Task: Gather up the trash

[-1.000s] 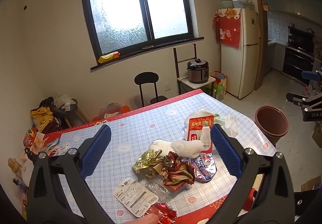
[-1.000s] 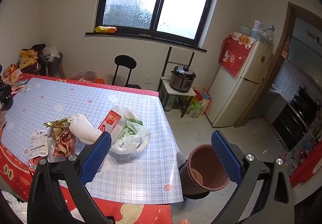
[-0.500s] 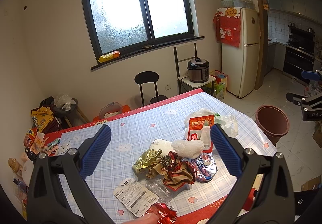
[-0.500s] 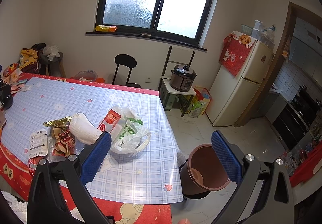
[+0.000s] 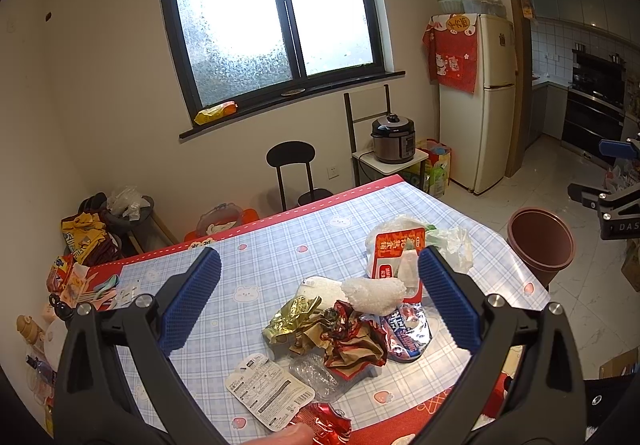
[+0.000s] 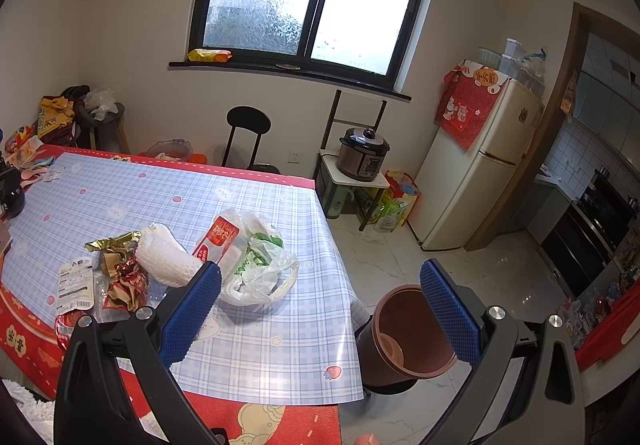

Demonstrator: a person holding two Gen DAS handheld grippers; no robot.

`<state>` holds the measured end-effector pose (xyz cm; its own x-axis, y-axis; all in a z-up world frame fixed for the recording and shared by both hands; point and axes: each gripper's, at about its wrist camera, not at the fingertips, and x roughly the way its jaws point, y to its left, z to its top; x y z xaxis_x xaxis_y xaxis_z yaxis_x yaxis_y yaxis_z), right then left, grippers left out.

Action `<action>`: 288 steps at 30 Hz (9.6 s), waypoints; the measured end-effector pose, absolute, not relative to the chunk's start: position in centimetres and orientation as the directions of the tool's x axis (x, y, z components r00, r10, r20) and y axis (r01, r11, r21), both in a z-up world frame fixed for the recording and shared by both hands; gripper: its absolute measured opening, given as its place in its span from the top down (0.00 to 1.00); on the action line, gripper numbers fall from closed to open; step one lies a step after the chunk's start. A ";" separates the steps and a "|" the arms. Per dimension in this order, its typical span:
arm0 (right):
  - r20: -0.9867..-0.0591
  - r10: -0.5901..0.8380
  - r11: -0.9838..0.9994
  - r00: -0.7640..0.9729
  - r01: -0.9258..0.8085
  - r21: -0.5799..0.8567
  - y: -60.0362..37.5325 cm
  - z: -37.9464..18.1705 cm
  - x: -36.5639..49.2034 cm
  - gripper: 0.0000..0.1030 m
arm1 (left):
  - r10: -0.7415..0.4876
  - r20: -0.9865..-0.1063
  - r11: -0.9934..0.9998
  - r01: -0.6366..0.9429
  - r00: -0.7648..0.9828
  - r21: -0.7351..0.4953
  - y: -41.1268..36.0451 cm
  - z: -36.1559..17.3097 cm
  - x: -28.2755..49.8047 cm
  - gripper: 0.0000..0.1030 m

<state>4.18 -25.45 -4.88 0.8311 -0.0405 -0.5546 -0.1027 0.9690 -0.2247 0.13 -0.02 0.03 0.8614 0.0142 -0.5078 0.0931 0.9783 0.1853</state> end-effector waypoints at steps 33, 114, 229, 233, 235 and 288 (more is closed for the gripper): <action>-0.569 -0.028 0.970 0.822 -0.116 -0.215 -25.5 -5.4 4.3 0.05 | 0.014 -0.508 0.980 0.090 0.861 0.178 0.0 -0.5 0.1 0.05; -0.785 0.261 0.894 0.562 -0.448 -0.024 -6.1 -22.8 17.3 0.64 | -0.441 -0.723 0.514 -0.511 0.531 -0.689 24.4 -35.0 3.5 0.73; -0.584 -0.200 0.917 0.787 0.361 0.172 -67.8 -18.5 8.0 0.05 | -0.723 -0.556 0.686 0.521 0.410 -0.508 -39.7 -17.7 24.6 0.13; -0.565 -0.164 0.927 0.809 0.322 0.192 -66.6 -18.1 8.1 0.05 | -0.662 -0.563 0.748 0.471 0.494 -0.467 -35.1 -16.1 23.2 0.07; -0.554 -0.135 0.935 0.822 0.291 0.204 -65.4 -17.9 8.9 0.05 | -0.610 -0.567 0.792 0.425 0.553 -0.438 -31.5 -15.3 22.4 0.06; -0.746 0.429 0.875 0.510 -0.439 0.204 -15.7 -20.2 14.4 0.05 | -0.245 -0.862 0.735 -0.494 0.444 -0.464 16.6 -33.6 -5.4 0.52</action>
<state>14.39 -15.66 -20.19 0.5097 0.4289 -0.7458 -0.4386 0.8753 0.2036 -5.36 16.59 -33.55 0.4441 -0.2453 -0.8617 -0.4939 0.7355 -0.4639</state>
